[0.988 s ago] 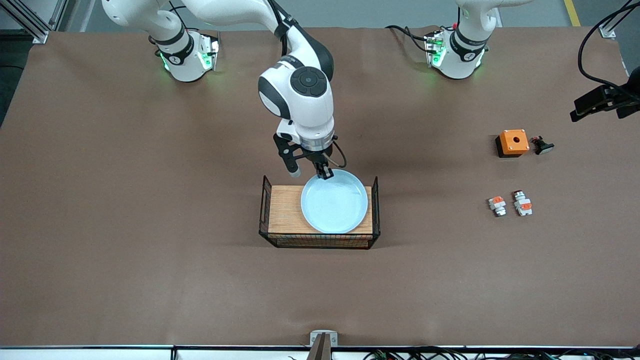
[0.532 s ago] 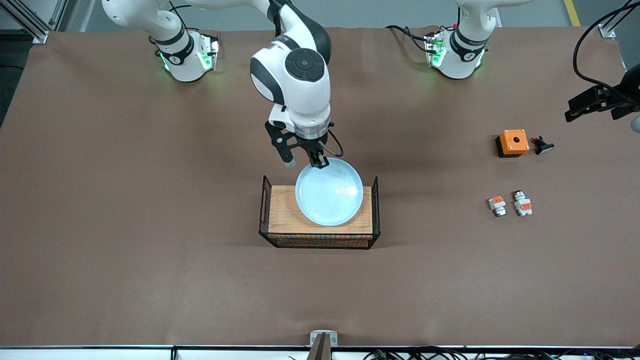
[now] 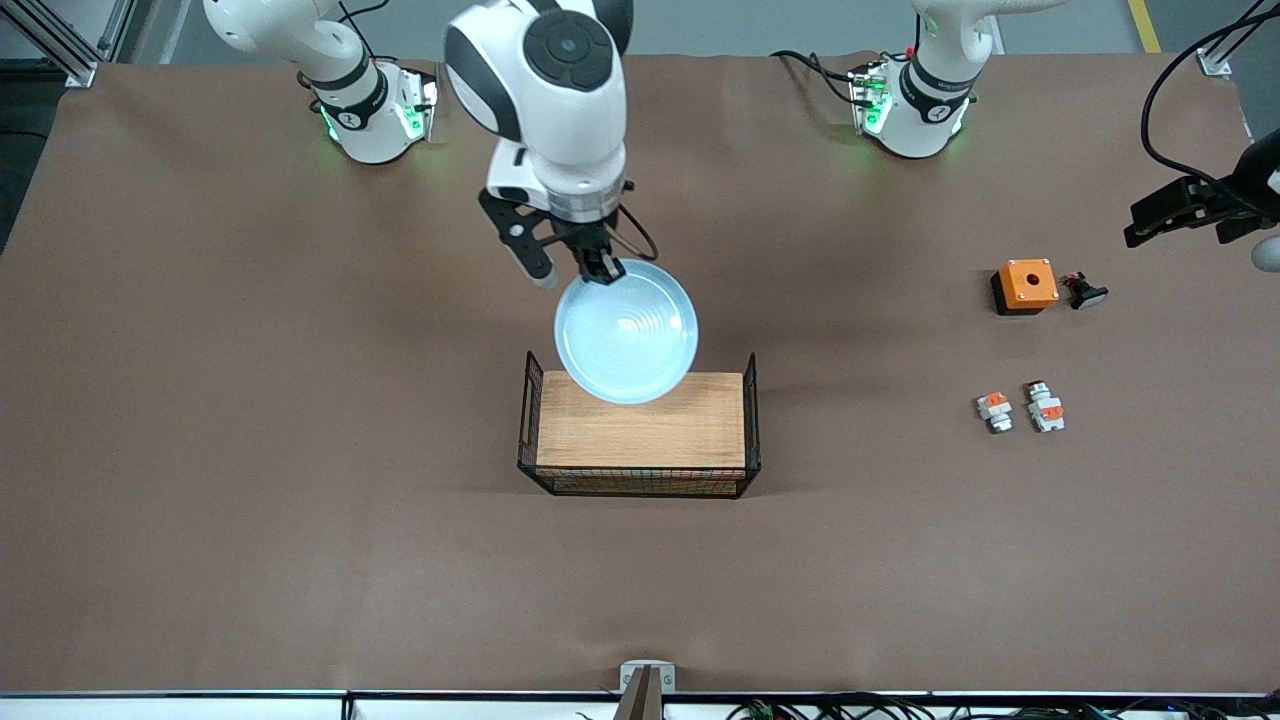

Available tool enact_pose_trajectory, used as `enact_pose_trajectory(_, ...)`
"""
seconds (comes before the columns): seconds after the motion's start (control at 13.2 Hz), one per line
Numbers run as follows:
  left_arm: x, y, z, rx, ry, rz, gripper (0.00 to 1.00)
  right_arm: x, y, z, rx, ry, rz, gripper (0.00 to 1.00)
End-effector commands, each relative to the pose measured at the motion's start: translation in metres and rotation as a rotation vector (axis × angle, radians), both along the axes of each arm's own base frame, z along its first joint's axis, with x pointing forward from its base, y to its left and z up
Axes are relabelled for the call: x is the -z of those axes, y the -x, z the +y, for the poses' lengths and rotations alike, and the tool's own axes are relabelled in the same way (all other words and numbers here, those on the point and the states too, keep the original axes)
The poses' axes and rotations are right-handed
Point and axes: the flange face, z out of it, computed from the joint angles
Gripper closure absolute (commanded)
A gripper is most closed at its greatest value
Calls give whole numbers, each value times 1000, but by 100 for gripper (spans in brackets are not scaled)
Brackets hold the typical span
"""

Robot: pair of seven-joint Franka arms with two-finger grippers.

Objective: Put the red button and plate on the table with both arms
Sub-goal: 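Carry the plate away from the tray and lower it to the table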

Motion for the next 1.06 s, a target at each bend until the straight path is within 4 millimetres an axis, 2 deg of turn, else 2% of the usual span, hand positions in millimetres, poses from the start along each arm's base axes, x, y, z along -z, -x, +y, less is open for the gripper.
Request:
enact_pose_trajectory(0.0, -5, 4, -1, 20, 4, -13, 0, -35, -7, -60, -130, -9, 85, 100)
enact_pose_trajectory(0.23, -5, 4, -6, 29, 5, -13, 0, -65, -22, -138, -288, -43, 121, 100)
enact_pose_trajectory(0.38, -6, 5, -6, 27, 5, -16, 0, -65, -42, -209, -408, -76, 142, 100)
enact_pose_trajectory(0.61, -5, 4, -11, 30, 4, -14, 0, -47, -73, -302, -522, -110, 165, 100)
enact_pose_trajectory(0.76, -5, 4, -12, 32, 4, -13, 0, -26, -86, -351, -586, -129, 151, 100)
enact_pose_trajectory(0.99, -2, 2, -12, 30, 4, -11, 0, 28, -93, -400, -650, -141, 136, 100)
